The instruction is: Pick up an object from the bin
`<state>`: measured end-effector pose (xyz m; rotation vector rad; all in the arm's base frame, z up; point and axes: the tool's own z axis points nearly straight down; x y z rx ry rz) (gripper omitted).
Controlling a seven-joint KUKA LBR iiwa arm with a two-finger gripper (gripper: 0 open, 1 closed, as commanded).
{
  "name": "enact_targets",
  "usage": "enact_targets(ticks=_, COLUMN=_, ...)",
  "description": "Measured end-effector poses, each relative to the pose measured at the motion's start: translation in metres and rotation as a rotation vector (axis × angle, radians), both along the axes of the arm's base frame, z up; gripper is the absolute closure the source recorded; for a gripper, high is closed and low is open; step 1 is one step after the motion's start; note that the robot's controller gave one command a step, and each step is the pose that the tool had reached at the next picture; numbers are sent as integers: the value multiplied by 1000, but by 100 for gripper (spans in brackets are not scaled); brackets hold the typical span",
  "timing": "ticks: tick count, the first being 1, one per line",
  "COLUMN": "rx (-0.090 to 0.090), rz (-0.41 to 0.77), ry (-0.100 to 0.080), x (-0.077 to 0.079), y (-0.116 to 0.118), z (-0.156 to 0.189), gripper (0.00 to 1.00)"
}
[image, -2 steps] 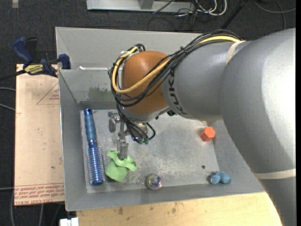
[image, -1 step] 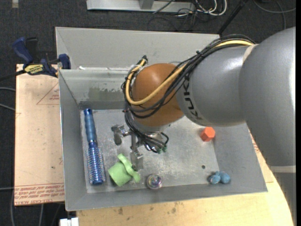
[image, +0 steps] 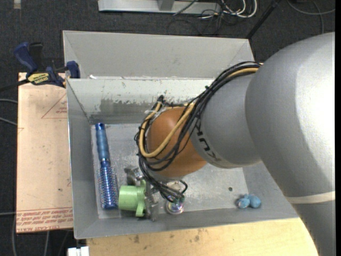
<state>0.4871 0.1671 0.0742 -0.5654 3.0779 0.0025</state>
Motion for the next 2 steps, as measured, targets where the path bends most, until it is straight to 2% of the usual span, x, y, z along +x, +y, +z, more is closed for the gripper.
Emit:
enact_targets(ticks=1, rx=1, rz=-4, ry=1, x=1, y=0, z=1, gripper=100)
enact_targets(ticks=2, rx=3, rz=-33, ry=1, x=18, y=48, z=132, gripper=100)
